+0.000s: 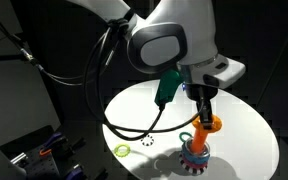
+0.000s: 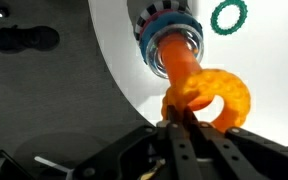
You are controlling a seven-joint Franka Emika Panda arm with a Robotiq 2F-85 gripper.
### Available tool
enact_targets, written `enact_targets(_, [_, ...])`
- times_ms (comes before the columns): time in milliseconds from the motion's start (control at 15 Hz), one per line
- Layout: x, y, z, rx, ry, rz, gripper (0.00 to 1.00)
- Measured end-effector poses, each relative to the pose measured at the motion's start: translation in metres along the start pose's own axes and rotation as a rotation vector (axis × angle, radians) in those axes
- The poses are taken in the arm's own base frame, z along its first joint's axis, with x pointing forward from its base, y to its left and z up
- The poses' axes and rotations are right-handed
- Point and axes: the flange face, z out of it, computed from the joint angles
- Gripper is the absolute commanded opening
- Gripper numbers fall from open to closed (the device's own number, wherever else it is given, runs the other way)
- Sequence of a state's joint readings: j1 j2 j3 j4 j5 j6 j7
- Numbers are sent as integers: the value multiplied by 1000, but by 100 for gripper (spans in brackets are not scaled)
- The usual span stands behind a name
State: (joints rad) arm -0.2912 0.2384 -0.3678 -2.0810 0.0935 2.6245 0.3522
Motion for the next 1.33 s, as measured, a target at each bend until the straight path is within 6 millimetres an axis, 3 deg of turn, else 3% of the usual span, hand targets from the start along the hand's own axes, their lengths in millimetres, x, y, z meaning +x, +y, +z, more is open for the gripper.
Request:
enact_targets(667, [-4, 3, 6, -16, -35, 0, 4])
enact_targets(733, [-4, 3, 6, -17, -35, 0, 10])
enact_targets(800, [-4, 3, 6, -17, -36, 1, 31])
enact_targets(933, [-4, 4, 6, -18, -37, 1, 37])
enact_targets(1333, [-3, 6, 6, -19, -37, 4, 84])
